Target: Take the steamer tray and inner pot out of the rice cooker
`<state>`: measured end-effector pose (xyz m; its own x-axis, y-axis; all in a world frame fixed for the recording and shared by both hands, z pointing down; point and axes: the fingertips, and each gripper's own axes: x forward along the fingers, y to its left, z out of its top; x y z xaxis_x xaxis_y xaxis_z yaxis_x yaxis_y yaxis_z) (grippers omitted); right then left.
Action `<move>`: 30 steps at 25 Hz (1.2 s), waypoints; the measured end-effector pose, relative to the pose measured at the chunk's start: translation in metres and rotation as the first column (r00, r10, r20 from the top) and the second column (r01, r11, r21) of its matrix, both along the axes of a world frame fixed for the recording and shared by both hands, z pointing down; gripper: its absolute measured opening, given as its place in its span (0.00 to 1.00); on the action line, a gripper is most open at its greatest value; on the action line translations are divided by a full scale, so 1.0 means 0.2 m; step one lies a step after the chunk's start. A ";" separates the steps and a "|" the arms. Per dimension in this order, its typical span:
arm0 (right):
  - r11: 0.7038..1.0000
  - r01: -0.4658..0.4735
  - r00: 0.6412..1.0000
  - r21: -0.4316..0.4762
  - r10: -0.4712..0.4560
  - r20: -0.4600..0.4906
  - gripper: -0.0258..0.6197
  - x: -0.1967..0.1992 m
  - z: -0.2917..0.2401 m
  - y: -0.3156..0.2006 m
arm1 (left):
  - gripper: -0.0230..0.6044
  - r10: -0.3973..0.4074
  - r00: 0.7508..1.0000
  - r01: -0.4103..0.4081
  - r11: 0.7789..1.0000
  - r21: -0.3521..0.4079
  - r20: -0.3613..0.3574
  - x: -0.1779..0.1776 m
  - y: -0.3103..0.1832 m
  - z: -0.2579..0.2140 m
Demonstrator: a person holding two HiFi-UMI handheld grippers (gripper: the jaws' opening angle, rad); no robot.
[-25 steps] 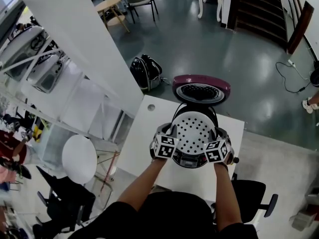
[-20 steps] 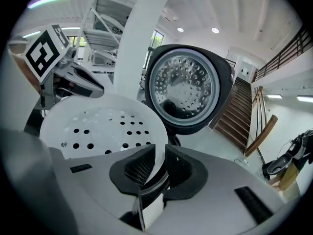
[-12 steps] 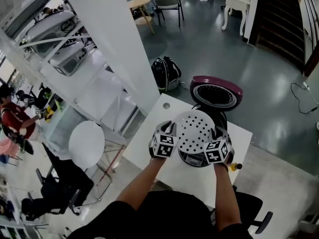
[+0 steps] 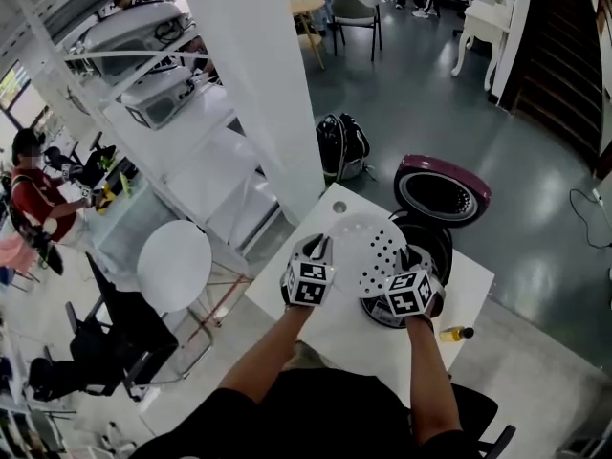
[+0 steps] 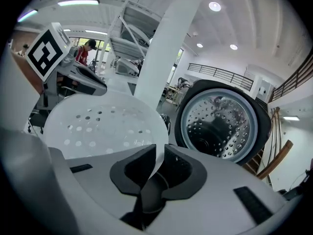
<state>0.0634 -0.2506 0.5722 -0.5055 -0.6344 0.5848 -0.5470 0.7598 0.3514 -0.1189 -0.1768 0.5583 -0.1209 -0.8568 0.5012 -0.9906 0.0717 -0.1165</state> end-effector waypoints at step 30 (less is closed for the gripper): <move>0.993 -0.102 0.945 -0.052 0.080 -0.316 0.04 -0.74 0.39 0.13 | 0.11 0.178 0.967 -0.185 0.983 -0.019 -0.181 -0.76 -0.07 0.34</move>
<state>-0.0837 -0.2243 0.6494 -0.2319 -0.6230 0.7470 -0.4857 0.7395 0.4660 -0.2714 -0.1900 0.6257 0.1289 -0.8374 0.5312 -0.9916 -0.1124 0.0635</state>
